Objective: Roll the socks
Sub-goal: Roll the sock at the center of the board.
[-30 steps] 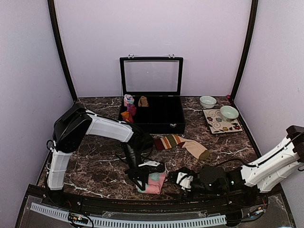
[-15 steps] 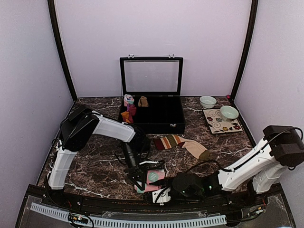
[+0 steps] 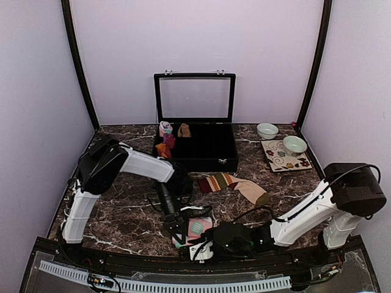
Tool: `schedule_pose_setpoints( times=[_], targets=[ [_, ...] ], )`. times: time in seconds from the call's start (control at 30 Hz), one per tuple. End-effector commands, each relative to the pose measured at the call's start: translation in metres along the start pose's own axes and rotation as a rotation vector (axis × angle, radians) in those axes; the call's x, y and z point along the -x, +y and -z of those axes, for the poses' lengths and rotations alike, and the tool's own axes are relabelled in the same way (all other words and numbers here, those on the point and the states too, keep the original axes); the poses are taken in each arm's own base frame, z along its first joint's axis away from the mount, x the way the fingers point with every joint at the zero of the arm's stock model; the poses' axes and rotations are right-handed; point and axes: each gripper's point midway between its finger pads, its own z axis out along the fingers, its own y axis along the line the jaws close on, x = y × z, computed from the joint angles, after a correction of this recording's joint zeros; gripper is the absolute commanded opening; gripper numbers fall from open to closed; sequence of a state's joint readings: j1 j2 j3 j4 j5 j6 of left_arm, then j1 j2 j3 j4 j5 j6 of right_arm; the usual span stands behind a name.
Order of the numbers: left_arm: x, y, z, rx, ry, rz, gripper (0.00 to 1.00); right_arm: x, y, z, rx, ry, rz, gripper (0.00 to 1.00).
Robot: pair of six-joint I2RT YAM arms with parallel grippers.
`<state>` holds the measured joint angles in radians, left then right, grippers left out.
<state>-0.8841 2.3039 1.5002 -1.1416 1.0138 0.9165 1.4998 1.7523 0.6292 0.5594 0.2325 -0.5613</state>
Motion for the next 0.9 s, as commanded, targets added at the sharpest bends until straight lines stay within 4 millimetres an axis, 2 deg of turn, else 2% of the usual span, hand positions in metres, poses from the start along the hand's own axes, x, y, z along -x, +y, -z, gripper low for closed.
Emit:
schedule_pose_setpoints(
  times=[0.0, 0.03, 0.07, 0.3, 0.53, 0.73, 0.87],
  targets=[
    [-0.041, 0.046, -0.007, 0.127, 0.148, 0.061, 0.57, -0.009, 0.008, -0.009, 0.045, 0.03, -0.069, 0.0],
    [-0.039, 0.045, -0.003, 0.137, 0.127, 0.068, 0.9, -0.013, 0.009, -0.009, 0.053, 0.039, -0.106, 0.0],
    [-0.037, 0.044, 0.003, 0.151, 0.107, 0.071, 0.98, -0.017, 0.01, -0.009, 0.056, 0.044, -0.15, 0.0],
    [-0.031, 0.024, 0.048, 0.388, -0.002, -0.044, 0.99, -0.049, 0.029, -0.005, 0.129, 0.085, -0.386, 0.0],
    [-0.042, 0.013, 0.068, 0.611, -0.016, -0.244, 0.99, -0.073, 0.029, -0.004, 0.251, 0.099, -0.674, 0.0],
    [-0.034, -0.013, 0.069, 0.692, -0.049, -0.494, 0.99, -0.095, 0.025, 0.004, 0.285, 0.124, -0.889, 0.0],
    [-0.032, -0.018, 0.048, 0.655, 0.037, -0.605, 0.99, -0.107, 0.031, 0.007, 0.33, 0.152, -0.991, 0.0]
  ],
)
